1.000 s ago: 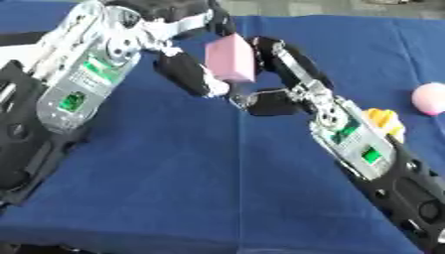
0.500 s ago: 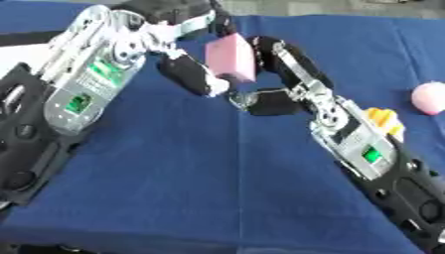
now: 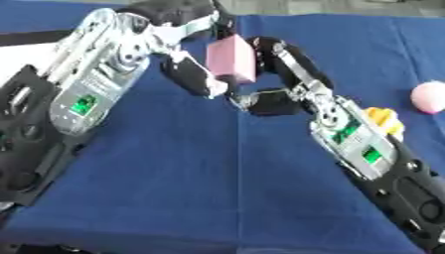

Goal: Pick up the objects with one hand, pass them to the other hand, and then place them into the box on the other side of the table.

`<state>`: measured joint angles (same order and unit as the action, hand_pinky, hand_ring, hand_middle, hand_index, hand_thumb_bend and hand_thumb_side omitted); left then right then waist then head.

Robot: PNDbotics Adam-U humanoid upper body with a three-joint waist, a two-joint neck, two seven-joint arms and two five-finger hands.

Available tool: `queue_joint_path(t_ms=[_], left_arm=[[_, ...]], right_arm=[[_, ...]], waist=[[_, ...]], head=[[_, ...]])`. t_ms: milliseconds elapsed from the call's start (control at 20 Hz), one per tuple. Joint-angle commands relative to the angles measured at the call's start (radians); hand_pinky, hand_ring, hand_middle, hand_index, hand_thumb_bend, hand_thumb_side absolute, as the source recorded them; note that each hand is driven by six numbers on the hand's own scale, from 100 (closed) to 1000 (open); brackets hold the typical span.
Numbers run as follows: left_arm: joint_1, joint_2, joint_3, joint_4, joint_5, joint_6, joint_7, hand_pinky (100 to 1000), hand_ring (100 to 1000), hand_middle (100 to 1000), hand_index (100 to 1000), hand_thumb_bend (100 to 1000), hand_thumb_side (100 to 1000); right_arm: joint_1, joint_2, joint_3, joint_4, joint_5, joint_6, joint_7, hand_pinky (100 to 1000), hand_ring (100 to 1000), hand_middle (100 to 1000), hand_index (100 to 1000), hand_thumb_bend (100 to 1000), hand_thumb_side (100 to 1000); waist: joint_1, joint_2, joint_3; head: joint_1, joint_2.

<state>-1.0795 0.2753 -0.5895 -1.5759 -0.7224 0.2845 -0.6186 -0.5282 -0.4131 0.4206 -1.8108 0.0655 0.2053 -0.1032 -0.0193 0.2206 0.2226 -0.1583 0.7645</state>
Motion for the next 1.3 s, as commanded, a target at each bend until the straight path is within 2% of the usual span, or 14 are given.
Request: queue_joint_path(t_ms=[50,200,350,600,700,950,1200,1300], left_arm=[[-0.011,0.008,0.007,0.005,0.004,0.004,0.015,778,680,560,629,180,197],[-0.012,0.01,0.007,-0.001,0.013,0.01,0.026,742,628,500,562,102,199],[-0.015,0.013,0.007,-0.011,0.013,0.017,0.041,707,592,476,513,100,200],[-0.015,0.013,0.003,-0.011,-0.01,0.03,0.071,683,562,458,482,100,209],[-0.016,0.015,0.003,-0.011,-0.022,0.033,0.078,679,556,442,473,118,212],[-0.018,0.022,0.006,-0.018,-0.044,0.032,0.084,675,546,427,460,158,216],[-0.016,0.037,0.017,-0.033,-0.065,0.031,0.085,675,564,417,451,192,218],[-0.013,0.047,0.026,-0.04,-0.064,0.033,0.081,673,574,415,449,188,218]], right_arm=[[-0.015,-0.015,0.001,-0.018,-0.002,-0.003,0.002,560,578,497,474,157,100],[-0.015,-0.017,0.0,-0.016,0.01,0.006,0.001,575,601,534,518,344,100],[-0.017,-0.02,-0.001,-0.017,0.027,0.021,-0.001,588,617,563,552,440,100],[-0.016,-0.023,0.0,-0.021,0.052,0.033,0.01,605,641,603,598,488,100],[-0.016,-0.026,0.001,-0.02,0.068,0.037,0.029,629,679,676,677,535,112],[-0.016,-0.033,-0.003,-0.021,0.128,0.046,0.104,661,746,767,765,626,171],[-0.011,-0.041,-0.015,-0.028,0.175,0.035,0.173,674,758,781,793,664,162],[-0.008,-0.044,-0.02,-0.024,0.188,0.044,0.187,678,766,789,804,658,185]], waist=[[0.003,-0.014,-0.001],[0.003,-0.014,0.0],[0.003,-0.015,0.001],[0.002,-0.015,0.003],[0.002,-0.016,0.003],[0.002,-0.017,0.004],[0.002,-0.02,0.005],[0.003,-0.021,0.006]], head=[[0.003,0.006],[0.002,0.006],[0.003,0.006],[0.005,0.006],[0.005,0.006],[0.006,0.006],[0.01,0.006],[0.01,0.006]])
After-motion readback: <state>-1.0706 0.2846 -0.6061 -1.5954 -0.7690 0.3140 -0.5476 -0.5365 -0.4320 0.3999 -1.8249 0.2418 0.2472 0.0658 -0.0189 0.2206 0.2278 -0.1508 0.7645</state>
